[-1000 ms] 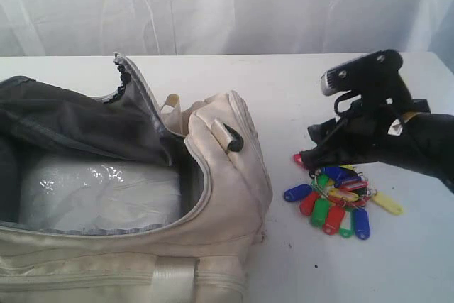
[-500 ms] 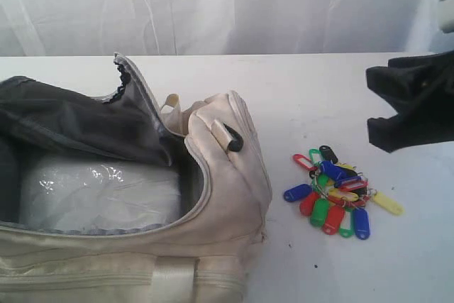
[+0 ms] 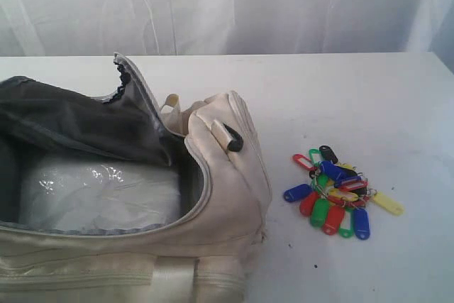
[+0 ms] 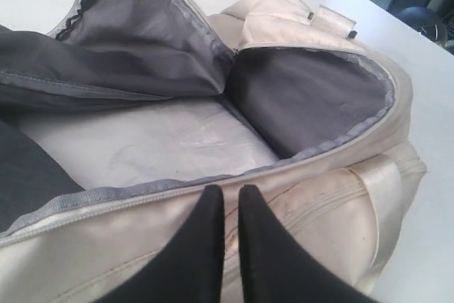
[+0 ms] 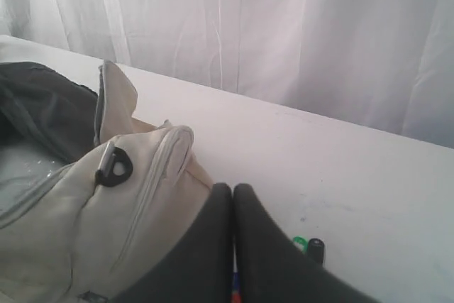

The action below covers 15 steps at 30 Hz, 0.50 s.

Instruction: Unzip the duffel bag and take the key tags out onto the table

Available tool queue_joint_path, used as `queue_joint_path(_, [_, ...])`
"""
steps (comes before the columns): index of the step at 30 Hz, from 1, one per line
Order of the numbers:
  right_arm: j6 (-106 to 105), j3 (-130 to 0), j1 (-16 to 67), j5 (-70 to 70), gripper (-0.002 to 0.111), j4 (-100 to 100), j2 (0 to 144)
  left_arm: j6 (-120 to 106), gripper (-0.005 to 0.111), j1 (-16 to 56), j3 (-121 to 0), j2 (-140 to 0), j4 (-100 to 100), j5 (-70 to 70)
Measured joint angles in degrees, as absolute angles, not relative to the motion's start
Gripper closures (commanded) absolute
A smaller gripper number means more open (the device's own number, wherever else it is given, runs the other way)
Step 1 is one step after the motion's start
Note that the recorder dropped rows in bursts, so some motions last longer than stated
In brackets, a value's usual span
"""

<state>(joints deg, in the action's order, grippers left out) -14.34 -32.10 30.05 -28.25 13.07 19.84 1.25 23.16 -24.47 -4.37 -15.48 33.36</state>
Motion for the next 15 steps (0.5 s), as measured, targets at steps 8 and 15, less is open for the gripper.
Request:
queue_joint_path(8, [-14.15,-26.72,30.05,-24.78,0.108,8.75,14.53,0.79,0.107,23.16,-21.64,-4.37,-15.57,27.78])
queue_joint_path(15, [-14.15,-24.3,30.05,-18.4,0.108,8.04,14.42,0.79,0.107,23.16,-21.64,-4.37,-15.57,27.27])
